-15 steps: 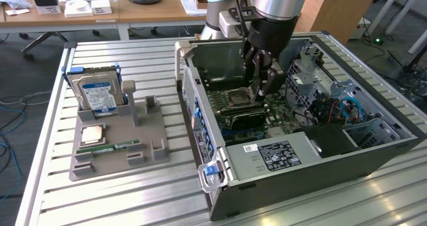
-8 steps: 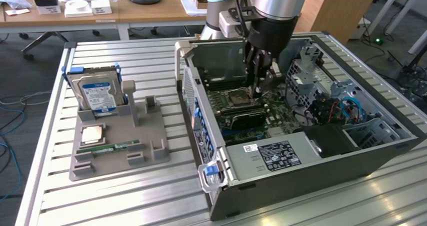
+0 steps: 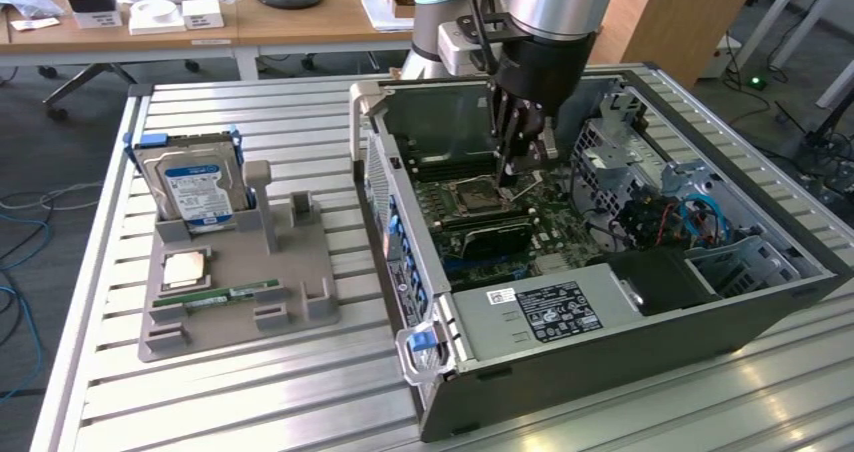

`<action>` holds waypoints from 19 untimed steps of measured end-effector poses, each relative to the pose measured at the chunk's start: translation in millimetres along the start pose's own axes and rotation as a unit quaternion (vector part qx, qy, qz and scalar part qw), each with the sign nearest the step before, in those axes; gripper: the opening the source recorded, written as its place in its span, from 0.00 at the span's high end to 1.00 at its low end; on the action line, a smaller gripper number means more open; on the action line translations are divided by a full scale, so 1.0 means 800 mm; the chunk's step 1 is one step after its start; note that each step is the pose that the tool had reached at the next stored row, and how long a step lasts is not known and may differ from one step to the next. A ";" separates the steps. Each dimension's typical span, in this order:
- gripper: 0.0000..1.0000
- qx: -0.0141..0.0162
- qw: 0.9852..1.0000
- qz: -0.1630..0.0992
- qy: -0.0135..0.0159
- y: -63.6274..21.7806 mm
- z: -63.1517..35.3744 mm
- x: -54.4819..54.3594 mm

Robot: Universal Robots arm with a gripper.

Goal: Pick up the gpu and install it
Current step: 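Press down on the gpu until it lock into place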

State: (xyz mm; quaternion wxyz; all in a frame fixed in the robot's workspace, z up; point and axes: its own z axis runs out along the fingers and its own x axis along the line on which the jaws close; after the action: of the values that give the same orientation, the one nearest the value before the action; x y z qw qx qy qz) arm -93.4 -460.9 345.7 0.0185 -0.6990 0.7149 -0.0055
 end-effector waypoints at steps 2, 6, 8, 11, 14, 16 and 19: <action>0.89 0.000 1.000 0.000 0.000 0.000 0.000 0.000; 0.89 0.000 1.000 0.000 0.000 0.000 0.000 0.000; 0.89 0.000 1.000 0.000 0.000 0.000 0.000 0.000; 0.89 0.000 1.000 0.000 0.000 0.000 0.000 0.000; 0.89 0.000 1.000 0.001 0.000 0.000 0.002 0.000; 0.89 0.000 1.000 0.001 0.000 0.001 0.002 0.000; 0.89 0.000 1.000 0.001 0.000 0.001 0.002 0.000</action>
State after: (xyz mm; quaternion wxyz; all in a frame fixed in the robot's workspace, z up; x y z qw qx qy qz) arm -93.8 -460.8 344.0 0.0185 -0.6986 0.7153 -0.0055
